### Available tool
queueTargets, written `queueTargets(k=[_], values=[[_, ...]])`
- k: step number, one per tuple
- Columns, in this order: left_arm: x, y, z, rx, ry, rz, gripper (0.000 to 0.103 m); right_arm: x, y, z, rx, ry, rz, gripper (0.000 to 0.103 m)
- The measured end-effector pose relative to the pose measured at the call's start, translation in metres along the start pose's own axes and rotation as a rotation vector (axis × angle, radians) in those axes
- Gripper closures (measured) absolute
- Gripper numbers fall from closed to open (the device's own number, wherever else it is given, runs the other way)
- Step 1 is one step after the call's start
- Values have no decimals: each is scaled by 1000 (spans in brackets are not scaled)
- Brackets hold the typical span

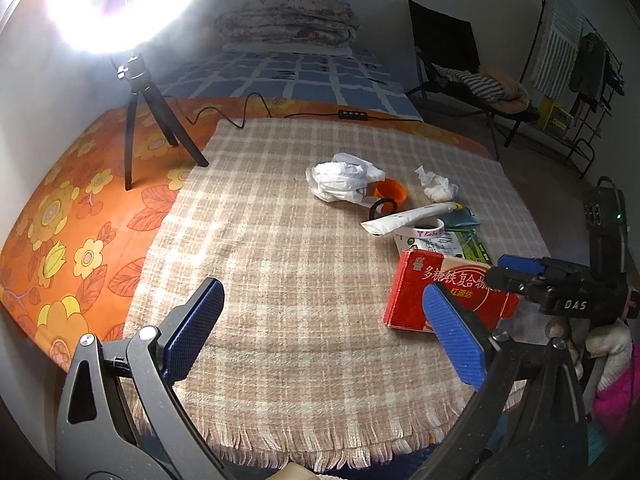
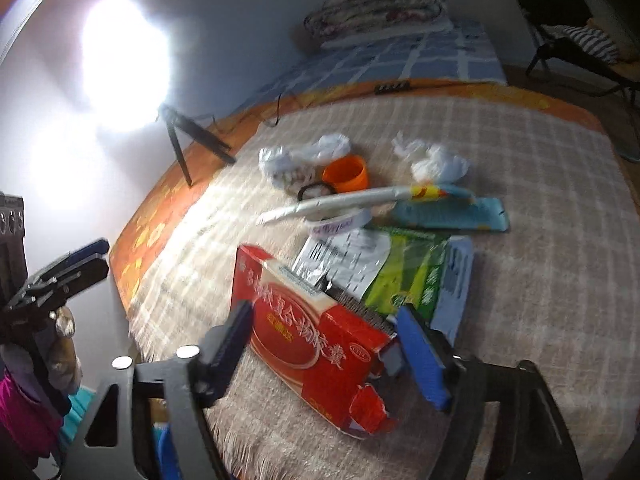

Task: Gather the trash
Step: 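Reach the left tool to the red medicine box and close on it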

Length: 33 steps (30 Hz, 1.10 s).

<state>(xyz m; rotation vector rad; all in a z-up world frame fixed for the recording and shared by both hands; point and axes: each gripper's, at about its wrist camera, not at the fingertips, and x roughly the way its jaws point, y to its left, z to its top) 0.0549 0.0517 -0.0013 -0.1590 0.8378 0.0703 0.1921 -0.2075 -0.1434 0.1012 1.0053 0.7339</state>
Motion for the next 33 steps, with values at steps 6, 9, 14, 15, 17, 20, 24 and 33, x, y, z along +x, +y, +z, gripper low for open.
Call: queueTargets(k=[6,9,14,15,17,20,24,33], values=[[1,3,0,-1,-1,3,4,-1,15,-15,-60,40,31,38],[1,3,0,-3,1,-2,8,1,23,-24,-94,78,49,38],[3,0,2,5,2,-11,8,3,30,-32,-86,123,164,38],[4,-2,2,11,3,-12,8,3,34,-34,-93,130,193,38],[5,-4,2,16,4,-7,8,3,42,-37,-106,128,216,37],[7,-4,1,9,15,-9,8,8,49,-39,-113,149,235,37],[10,-8,-7,-10,49,-33,8,-4,41,-34,-105,92,150,34],[45,-59,-44,-37,244,-114,8,-39,0,-19,-57,-63,-113,24]])
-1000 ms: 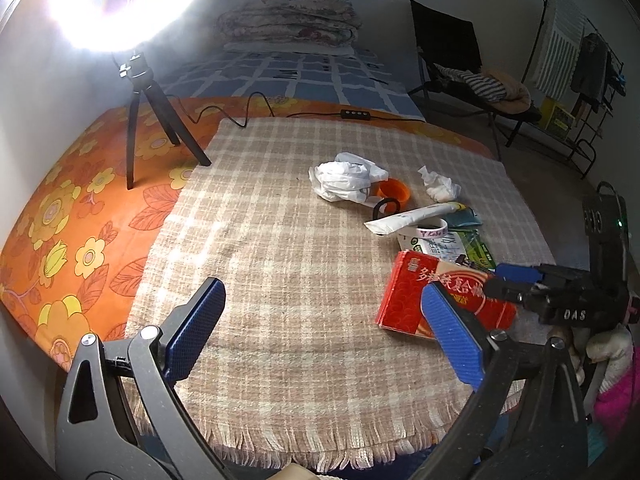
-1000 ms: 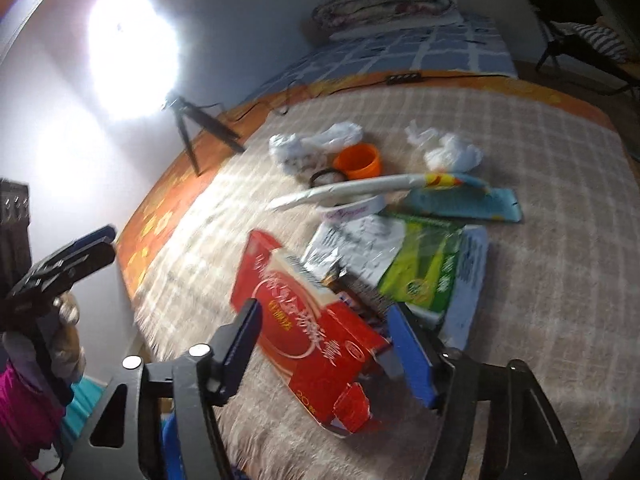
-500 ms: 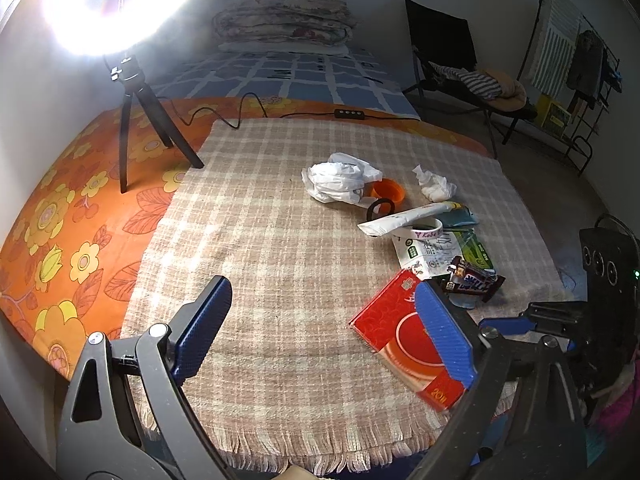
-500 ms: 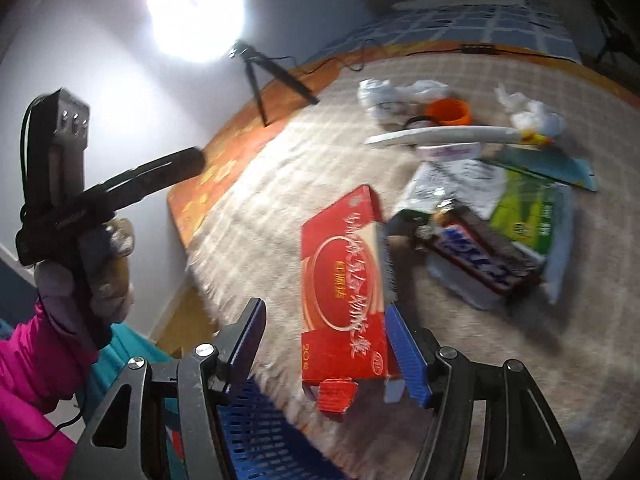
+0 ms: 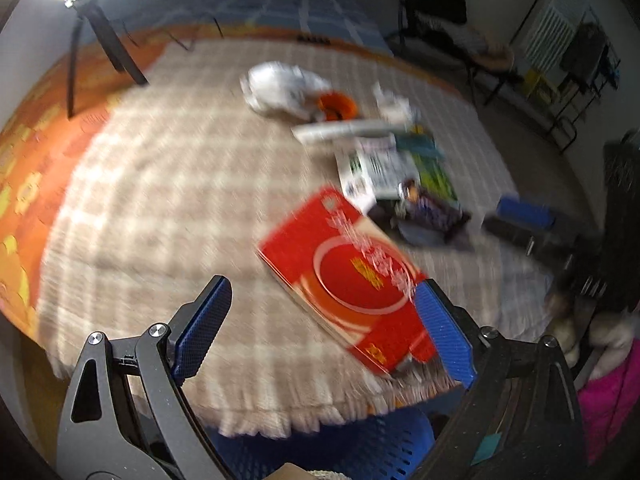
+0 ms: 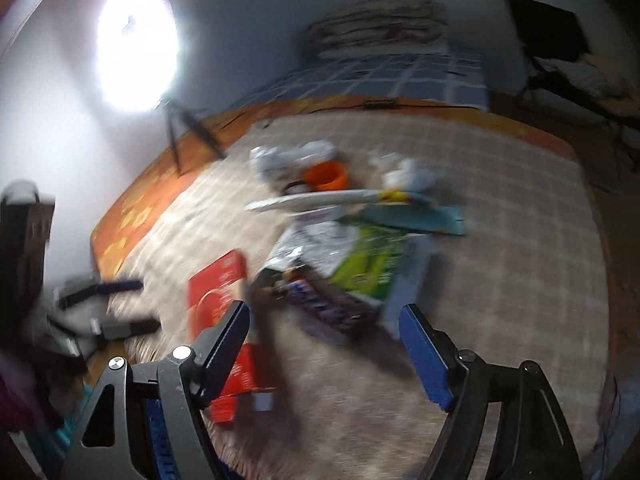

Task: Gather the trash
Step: 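Reach the left tool to the red medicine box and close on it, then lift the red box with the left tool while the right tool grasps the chocolate wrapper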

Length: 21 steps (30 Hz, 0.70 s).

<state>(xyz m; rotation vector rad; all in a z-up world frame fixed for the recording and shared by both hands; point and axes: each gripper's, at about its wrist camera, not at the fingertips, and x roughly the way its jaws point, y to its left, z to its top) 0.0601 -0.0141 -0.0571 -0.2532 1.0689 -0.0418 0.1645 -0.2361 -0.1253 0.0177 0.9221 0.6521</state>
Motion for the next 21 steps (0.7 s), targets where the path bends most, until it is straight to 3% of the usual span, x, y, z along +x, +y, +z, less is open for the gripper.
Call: queueTargets(k=[3,11,14,18,21], values=[[15,-8,-2,-35,48,-5,8,-3,-15,6,43,-11,-7,24],[36,-11,9,-199,81,-31,8,-13,-18,4,54,-27,-9,23],[50,-22,15,-156,89,43,8,-15,-16,4,55,-31,-11,23],[74,-40,17,-56,115,201,5,-16,-15,3,48,-30,-9,23],[83,-41,16,-69,100,210,0,-12,-12,3,27,-20,-13,23]])
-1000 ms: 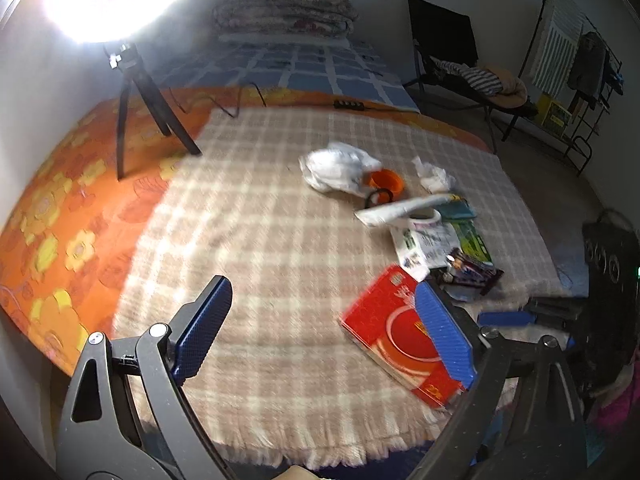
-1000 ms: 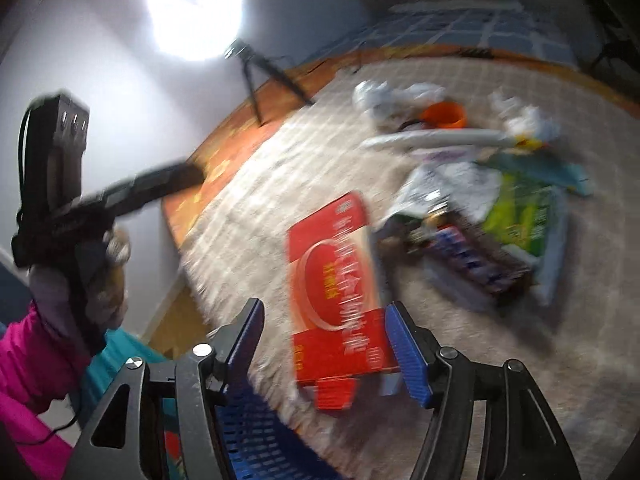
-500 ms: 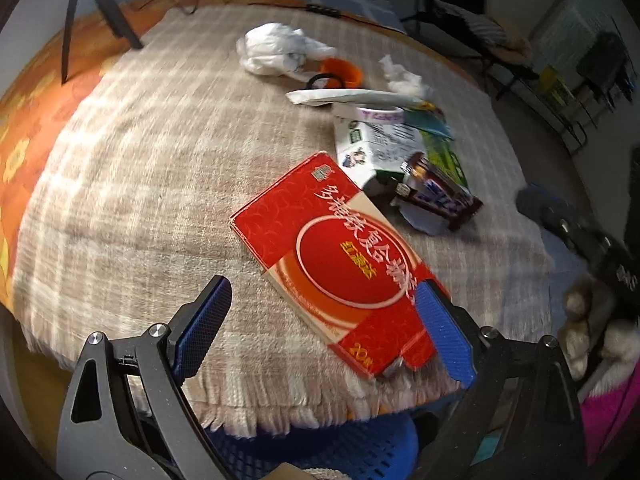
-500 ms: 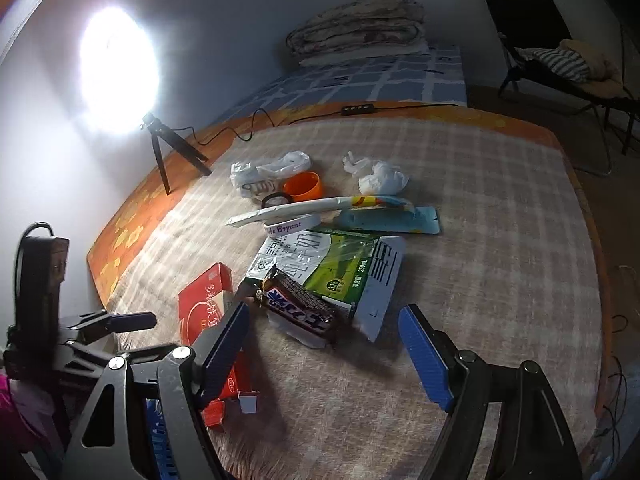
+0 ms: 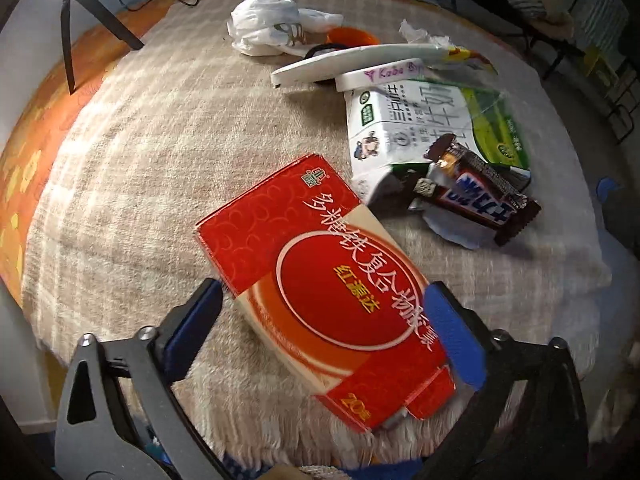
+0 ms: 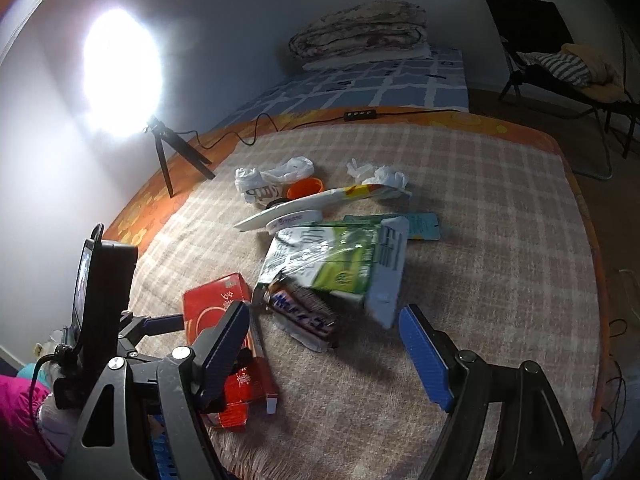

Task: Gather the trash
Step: 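Lift the red box with the left tool while the right tool grasps the chocolate wrapper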

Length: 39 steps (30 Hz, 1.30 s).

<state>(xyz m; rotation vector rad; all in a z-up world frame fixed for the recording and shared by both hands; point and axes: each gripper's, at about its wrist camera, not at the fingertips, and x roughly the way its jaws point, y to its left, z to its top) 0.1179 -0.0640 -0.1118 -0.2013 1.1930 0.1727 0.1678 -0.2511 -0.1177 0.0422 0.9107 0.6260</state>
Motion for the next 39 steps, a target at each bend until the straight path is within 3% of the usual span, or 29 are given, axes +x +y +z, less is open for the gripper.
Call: queueTargets(k=[5,14,19,23,28,33,36,39], values=[[12,12,4,-69,25,-71,0,13,9,-1,-39,31,-2,23],[14,51,10,-162,31,-102,4,48,13,0,-43,98,18,27],[11,32,2,-158,40,-177,4,44,0,8,55,65,27,28],[15,2,8,-106,61,-120,4,32,-11,14,102,21,13,28],[34,-24,13,-159,51,-42,0,30,-12,16,111,17,17,28],[51,-58,19,-86,5,111,0,34,-7,17,92,26,16,28],[51,-64,17,-64,-36,96,0,35,-4,16,77,27,17,28],[44,-59,8,-6,-10,67,0,36,-1,14,54,35,20,28]])
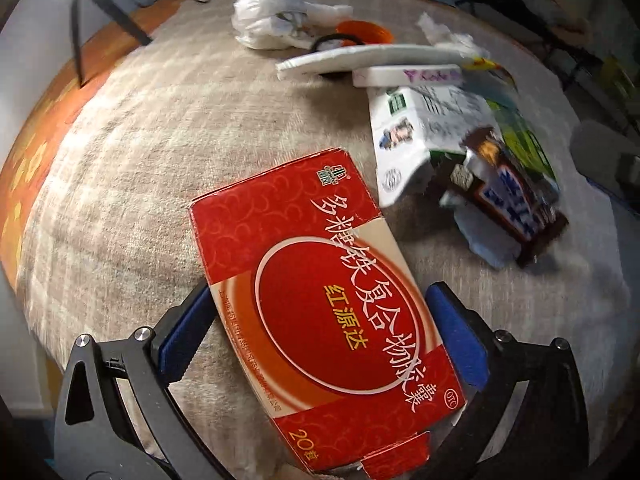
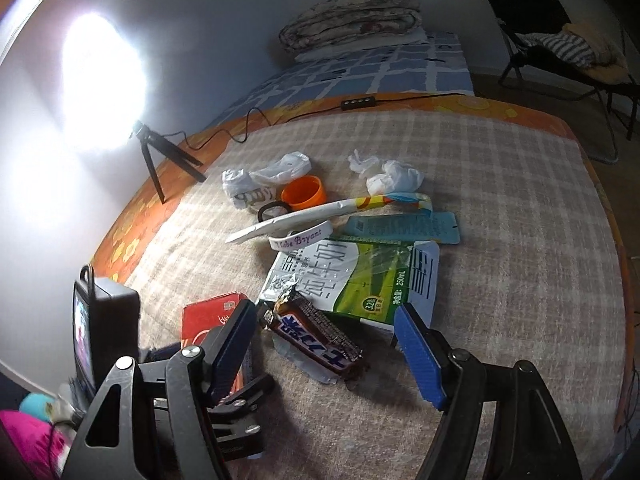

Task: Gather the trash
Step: 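Lift the red box with the left tool while the right tool grasps the chocolate wrapper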

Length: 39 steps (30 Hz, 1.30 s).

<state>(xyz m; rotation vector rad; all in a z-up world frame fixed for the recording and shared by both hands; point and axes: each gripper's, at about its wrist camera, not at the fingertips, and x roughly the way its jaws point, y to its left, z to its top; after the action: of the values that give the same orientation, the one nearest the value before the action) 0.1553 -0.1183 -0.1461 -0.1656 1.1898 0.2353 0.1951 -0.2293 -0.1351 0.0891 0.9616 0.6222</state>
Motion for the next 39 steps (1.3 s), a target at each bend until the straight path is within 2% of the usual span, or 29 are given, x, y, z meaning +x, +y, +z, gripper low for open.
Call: queueTargets(k=[5,8,11,12,14,18,20,22,24,27,29,31,32,33,34,35,37,39], values=[[-1,28,-6,46,22,-29,5,12,7,-6,-45,44,2,31],[-2,37,-5,106,39,-85,9,21,12,-9,-77,67,-7,33],[-2,54,-6,151,35,-56,9,31,19,-11,-116,95,-33,39],[-1,62,-6,152,32,-46,9,34,21,-12,-127,107,-41,42],[0,78,-3,138,30,-32,9,39,24,-16,-134,131,-41,43],[2,102,3,94,27,-19,9,39,33,-21,-142,161,23,44],[5,108,5,87,42,-53,9,38,42,-25,-192,157,-8,44],[6,114,8,88,31,-34,9,38,47,-26,-221,153,-43,40],[9,120,9,79,34,-44,9,34,47,-28,-214,145,-68,26],[10,133,-6,81,34,-53,9,32,45,-28,-248,122,-105,16],[3,152,-20,86,30,-49,9,36,43,-29,-264,135,-128,16],[1,148,-17,94,29,-33,9,45,37,-31,-262,158,-151,18],[4,155,-22,97,28,-29,9,50,35,-31,-258,166,-169,24],[4,152,-20,96,26,-28,9,51,33,-32,-254,169,-177,35],[4,150,-21,92,25,-28,9,54,30,-32,-248,178,-181,42],[7,146,-18,90,24,-27,9,55,29,-32,-244,183,-182,55],[10,145,-15,88,23,-30,9,54,28,-30,-239,176,-185,66],[12,145,-12,86,20,-32,10,48,26,-27,-218,159,-148,78]])
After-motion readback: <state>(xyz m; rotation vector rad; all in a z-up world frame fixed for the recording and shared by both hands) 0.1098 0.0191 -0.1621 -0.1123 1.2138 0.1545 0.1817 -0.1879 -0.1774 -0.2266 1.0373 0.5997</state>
